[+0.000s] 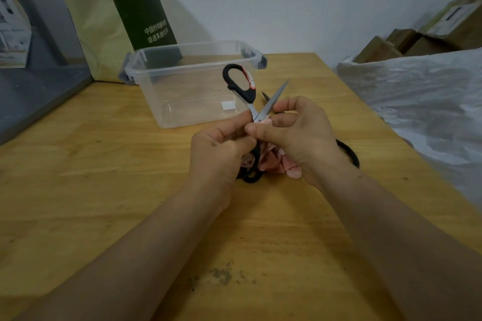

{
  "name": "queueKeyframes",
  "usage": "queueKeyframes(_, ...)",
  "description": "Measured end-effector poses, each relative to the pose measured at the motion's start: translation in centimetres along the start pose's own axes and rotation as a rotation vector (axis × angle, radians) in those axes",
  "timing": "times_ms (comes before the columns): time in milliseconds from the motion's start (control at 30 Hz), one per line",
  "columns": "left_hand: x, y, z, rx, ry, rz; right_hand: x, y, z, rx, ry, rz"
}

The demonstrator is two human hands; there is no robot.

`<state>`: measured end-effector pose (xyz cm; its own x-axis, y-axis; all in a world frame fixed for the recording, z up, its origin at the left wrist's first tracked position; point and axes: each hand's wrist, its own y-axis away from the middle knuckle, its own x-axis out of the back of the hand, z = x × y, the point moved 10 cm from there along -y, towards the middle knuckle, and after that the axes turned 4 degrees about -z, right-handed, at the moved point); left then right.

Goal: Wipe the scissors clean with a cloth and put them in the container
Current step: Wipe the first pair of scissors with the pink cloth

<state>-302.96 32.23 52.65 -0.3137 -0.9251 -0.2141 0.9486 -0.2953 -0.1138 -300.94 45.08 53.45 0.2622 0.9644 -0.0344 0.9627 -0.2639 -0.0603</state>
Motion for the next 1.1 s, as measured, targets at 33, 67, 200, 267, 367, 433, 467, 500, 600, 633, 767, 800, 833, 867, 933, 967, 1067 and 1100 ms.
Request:
queueKeyframes(33,0.2,-0.1,-0.1,0.007,0.002,0.017,0.2,-0.1,-0.1,0.004,-0.001,0.010)
queueKeyframes(67,0.4,-0.2,-0.2,0.016,0.007,0.030,0.4,-0.2,-0.2,0.009,-0.007,0.015)
queueKeyframes(200,1.0,-0.5,-0.8,0.073,0.059,0.062,0.5,-0.3,-0.3,-0.009,-0.092,-0.033)
queueKeyframes(267,0.9,-0.5,-0.9,0.087,0.080,0.067,0.7,-0.3,-0.1,-0.033,-0.149,-0.040)
queueKeyframes(367,0.9,-0.5,-0.9,0.078,0.120,0.067,1.4,-0.3,0.6,-0.053,-0.224,0.027)
queueKeyframes(433,0.8,-0.5,-0.6,0.065,0.111,0.055,1.5,-0.2,0.7,-0.061,-0.262,0.042)
queueKeyframes(467,0.8,-0.5,-0.5,0.058,0.098,0.050,1.1,-0.2,0.7,-0.071,-0.287,0.007)
queueKeyframes(500,0.8,-0.5,-0.4,0.051,0.088,0.045,0.5,-0.2,0.8,-0.090,-0.308,-0.051)
queueKeyframes(600,0.9,-0.5,-0.2,0.029,0.071,0.046,-0.6,0.0,1.1,-0.143,-0.292,-0.183)
queueKeyframes(633,0.9,-0.5,-0.2,0.026,0.068,0.043,-0.5,-0.1,1.3,-0.139,-0.268,-0.183)
queueKeyframes(767,0.4,-0.4,-0.2,0.007,0.039,0.008,0.0,-0.4,1.7,-0.124,-0.158,-0.129)
queueKeyframes(800,0.3,-0.4,-0.2,0.006,0.034,0.005,0.2,-0.5,1.7,-0.118,-0.133,-0.114)
queueKeyframes(833,0.2,-0.4,-0.3,0.009,0.033,-0.002,0.4,-0.6,1.6,-0.108,-0.108,-0.098)
queueKeyframes(867,0.1,-0.4,-0.3,0.012,0.033,-0.015,0.6,-0.6,1.3,-0.092,-0.086,-0.080)
queueKeyframes(933,0.0,-0.4,-0.2,0.010,0.023,-0.028,1.0,-0.8,0.9,-0.057,-0.057,-0.037)
queueKeyframes(967,0.1,-0.4,-0.2,0.003,0.011,-0.021,1.1,-0.8,0.8,-0.048,-0.042,-0.018)
queueKeyframes(1067,0.3,-0.5,0.1,-0.020,-0.035,0.004,1.2,-1.0,0.6,-0.041,0.051,0.006)
queueKeyframes(1100,0.4,-0.5,0.1,-0.020,-0.049,0.009,1.2,-1.0,0.6,-0.044,0.078,0.004)
